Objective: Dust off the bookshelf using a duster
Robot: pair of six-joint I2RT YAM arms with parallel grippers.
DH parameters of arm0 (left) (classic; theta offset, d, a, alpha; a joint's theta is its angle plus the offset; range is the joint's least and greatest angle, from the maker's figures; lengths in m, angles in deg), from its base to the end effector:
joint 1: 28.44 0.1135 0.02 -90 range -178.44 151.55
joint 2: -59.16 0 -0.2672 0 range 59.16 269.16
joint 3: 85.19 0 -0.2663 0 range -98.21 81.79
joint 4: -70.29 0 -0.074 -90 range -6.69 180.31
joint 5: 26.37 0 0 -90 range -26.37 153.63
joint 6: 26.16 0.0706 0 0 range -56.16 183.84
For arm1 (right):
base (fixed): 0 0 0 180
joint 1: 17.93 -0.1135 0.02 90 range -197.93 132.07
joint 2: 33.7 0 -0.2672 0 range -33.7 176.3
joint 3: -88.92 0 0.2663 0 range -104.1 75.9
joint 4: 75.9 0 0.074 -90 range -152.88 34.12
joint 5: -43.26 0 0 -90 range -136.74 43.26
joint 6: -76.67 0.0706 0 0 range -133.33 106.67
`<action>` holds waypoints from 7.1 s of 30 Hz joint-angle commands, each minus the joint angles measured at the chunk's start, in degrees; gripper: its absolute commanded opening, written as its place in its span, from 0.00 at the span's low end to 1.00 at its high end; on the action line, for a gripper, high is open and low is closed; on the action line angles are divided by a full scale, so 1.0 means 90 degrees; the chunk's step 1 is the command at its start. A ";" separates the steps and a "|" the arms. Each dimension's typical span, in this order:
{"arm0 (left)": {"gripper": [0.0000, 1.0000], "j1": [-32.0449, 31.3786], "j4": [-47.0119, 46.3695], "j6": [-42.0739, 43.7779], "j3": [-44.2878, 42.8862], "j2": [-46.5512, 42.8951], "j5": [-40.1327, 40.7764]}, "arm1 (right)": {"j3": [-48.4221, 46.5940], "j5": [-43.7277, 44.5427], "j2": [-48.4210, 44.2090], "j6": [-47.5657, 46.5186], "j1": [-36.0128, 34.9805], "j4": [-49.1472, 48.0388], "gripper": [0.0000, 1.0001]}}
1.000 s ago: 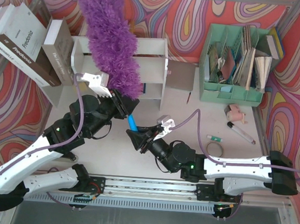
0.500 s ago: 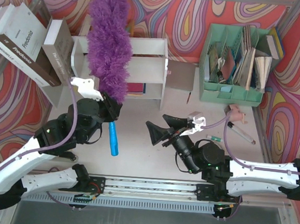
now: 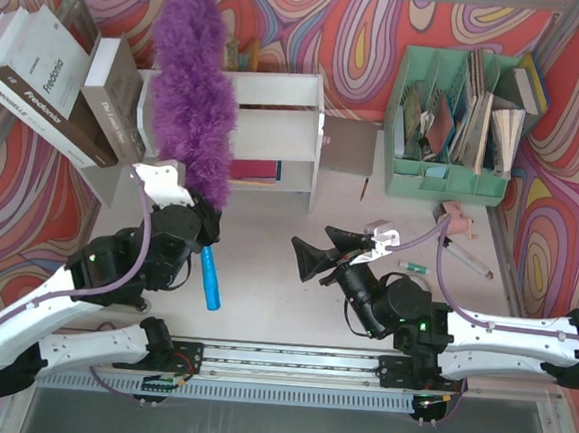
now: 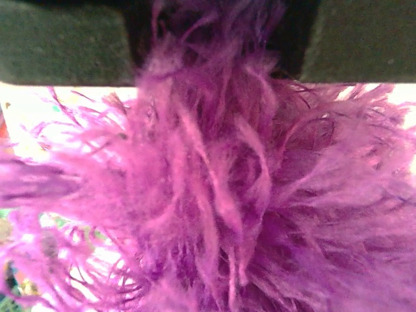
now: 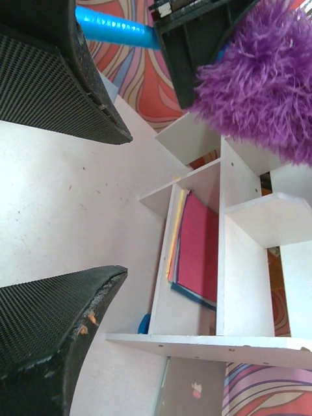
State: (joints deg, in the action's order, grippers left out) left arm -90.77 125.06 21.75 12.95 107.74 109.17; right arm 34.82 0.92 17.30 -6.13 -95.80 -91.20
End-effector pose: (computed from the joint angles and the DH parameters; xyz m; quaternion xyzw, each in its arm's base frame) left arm 0.1286 -0.1367 0.4148 -0.0805 0.7885 -0.2141 0.5708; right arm 0.1000 0.2169 0.3739 -0.0421 0.6260 0.3274 0.7065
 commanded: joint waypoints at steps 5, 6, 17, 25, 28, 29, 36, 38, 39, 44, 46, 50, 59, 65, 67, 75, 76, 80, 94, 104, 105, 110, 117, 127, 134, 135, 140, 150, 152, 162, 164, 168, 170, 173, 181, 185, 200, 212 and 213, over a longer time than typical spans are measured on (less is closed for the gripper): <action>0.00 -0.0004 0.1218 -0.0869 0.0351 -0.0375 0.1072 | 0.0056 0.0302 -0.0138 0.0232 0.0048 0.0379 0.70; 0.00 0.0013 0.1282 -0.0929 0.0407 -0.0369 0.1031 | 0.0064 0.0322 -0.0153 0.0250 0.0055 0.0404 0.70; 0.00 0.1104 0.0847 -0.1068 0.1348 -0.0425 -0.0638 | 0.0166 0.0455 -0.0331 0.0493 0.0058 0.0662 0.71; 0.00 0.1130 0.0937 -0.0083 0.0368 -0.0012 -0.0582 | 0.0264 0.0522 -0.0447 0.0632 0.0067 0.0769 0.71; 0.00 0.1129 0.1000 0.0360 -0.0097 -0.0097 -0.0138 | 0.0294 0.0542 -0.0493 0.0660 0.0065 0.0773 0.71; 0.00 0.1126 0.1046 0.0506 -0.0265 -0.0111 -0.0016 | 0.0317 0.0544 -0.0504 0.0669 0.0066 0.0776 0.71; 0.00 0.1139 0.1378 0.0984 -0.1204 -0.0096 0.0590 | 0.0355 0.0561 -0.0515 0.0811 0.0077 0.0893 0.72; 0.00 0.1137 0.1391 0.0983 -0.1237 -0.0225 0.0817 | 0.0379 0.0569 -0.0546 0.0888 0.0073 0.0951 0.72; 0.00 0.1140 0.1394 0.0980 -0.1237 -0.0334 0.0844 | 0.0397 0.0573 -0.0562 0.0923 0.0077 0.0964 0.72; 0.00 0.1134 0.1634 0.0997 -0.1451 -0.0559 0.1500 | 0.0462 0.0615 -0.0661 0.1054 0.0077 0.1052 0.72; 0.00 0.1134 0.1793 0.0951 -0.1541 -0.0568 0.1603 | 0.0458 0.0645 -0.0702 0.1055 0.0072 0.1082 0.72; 0.00 0.1145 0.1941 0.0756 -0.1494 -0.0547 0.1577 | 0.0453 0.0657 -0.0772 0.1055 0.0077 0.1103 0.72; 0.00 0.1995 0.1738 0.0449 -0.1013 -0.0154 0.0001 | 0.0425 0.0628 -0.0794 0.1055 0.0077 0.1152 0.75; 0.00 0.2635 0.1513 0.0531 -0.1102 0.0117 -0.1005 | 0.0422 0.0670 -0.0909 0.1055 0.0073 0.1268 0.83; 0.00 0.2647 0.1441 0.0575 -0.1192 0.0206 -0.1111 | 0.0441 0.0684 -0.0947 0.1032 0.0076 0.1270 0.83; 0.00 0.2648 0.1372 0.1003 -0.1627 0.0202 -0.0849 | 0.0459 0.0721 -0.0964 0.1036 0.0077 0.1289 0.89; 0.00 0.2648 0.1429 0.1116 -0.1721 0.0147 -0.0729 | 0.0444 0.0720 -0.0952 0.1033 0.0077 0.1312 0.91; 0.00 0.2648 0.1813 0.1561 -0.2297 0.0091 -0.0136 | 0.0404 0.0729 -0.0911 0.1033 0.0077 0.1364 0.97; 0.00 0.2648 0.3066 0.0547 -0.2841 -0.0262 0.1830 | 0.0385 0.0759 -0.0836 0.1203 0.0072 0.1537 0.99; 0.00 0.2655 0.2915 0.0256 -0.2432 0.0017 0.1292 | 0.0395 0.0786 -0.0961 0.1297 0.0077 0.1660 0.99; 0.00 0.2671 0.2788 0.0281 -0.2350 0.0030 0.1144 | 0.0408 0.0796 -0.0982 0.1317 0.0077 0.1685 0.99; 0.00 0.2848 0.2508 0.0102 -0.2103 0.0187 0.0397 | 0.0486 0.0846 -0.1104 0.1500 0.0076 0.1810 0.99; 0.00 0.3482 0.2072 -0.0061 -0.2036 0.0431 -0.0844 | 0.0573 0.0881 -0.1250 0.1648 0.0077 0.1931 0.99; 0.00 0.3521 0.1723 0.0716 -0.2398 0.0764 -0.1683 | 0.0607 0.0910 -0.1174 0.1681 0.0077 0.1916 0.99; 0.00 0.3526 0.1966 0.0984 -0.2325 0.0164 -0.0565 | 0.0577 0.0950 -0.1013 0.1678 0.0077 0.1920 0.99; 0.00 0.3523 0.1939 0.0993 -0.2267 0.0043 -0.0434 | 0.0566 0.0945 -0.0989 0.1673 0.0077 0.1917 0.99; 0.00 0.3521 0.1676 0.1116 -0.2052 -0.0434 -0.0144 | 0.0488 0.0935 -0.0854 0.1672 0.0077 0.1935 0.99; 0.00 0.3522 0.2010 0.0245 -0.1718 -0.0601 0.0218 | 0.0477 0.0955 -0.0819 0.1747 0.0070 0.1965 0.99; 0.00 0.3521 0.2046 0.0033 -0.1579 -0.0542 0.0043 | 0.0465 0.0955 -0.0809 0.1754 0.0076 0.1996 0.99; 0.00 0.3523 0.1108 0.0639 -0.1499 -0.0176 -0.1171 | 0.0533 0.0997 -0.0879 0.1912 0.0084 0.2140 0.99; 0.00 0.3522 0.0996 0.0759 -0.1605 -0.0007 -0.1527 | 0.0558 0.1012 -0.0909 0.1924 0.0078 0.2138 0.99; 0.00 0.3510 0.0793 0.0782 -0.1630 0.0290 -0.2327 | 0.0561 0.1023 -0.0920 0.1922 0.0073 0.2129 0.99; 0.00 0.3503 0.0710 0.0757 -0.1588 0.0294 -0.2415 | 0.0550 0.1023 -0.0920 0.1925 0.0078 0.2156 0.99; 0.00 0.3492 0.0563 0.0970 -0.1563 0.0134 -0.2432 | 0.0551 0.1023 -0.0928 0.1935 0.0078 0.2201 0.99; 0.00 0.3494 0.0683 0.1445 -0.1948 -0.0092 -0.3047 | 0.0525 0.1048 -0.0818 0.1898 0.0085 0.2111 0.99; 0.00 0.3499 0.0669 0.1214 -0.1712 0.0037 -0.3376 | 0.0478 0.1023 -0.0713 0.1882 0.0087 0.2086 0.99; 0.00 0.3500 0.0377 0.0753 -0.0796 0.0707 -0.3522 | 0.0442 0.1023 -0.0755 0.2068 0.0088 0.2316 0.99; 0.00 0.2951 0.0058 0.0527 -0.0962 0.1274 -0.4156 | 0.0583 0.1128 -0.0916 0.2282 0.0087 0.2535 0.99; 0.00 0.2810 0.0031 0.0505 -0.0994 0.1340 -0.4110 | 0.0589 0.1137 -0.0930 0.2299 0.0087 0.2540 0.99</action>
State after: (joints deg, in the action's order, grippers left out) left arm -62.29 129.15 26.91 5.78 118.71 72.54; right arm 39.95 8.94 10.15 12.71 -95.17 -69.51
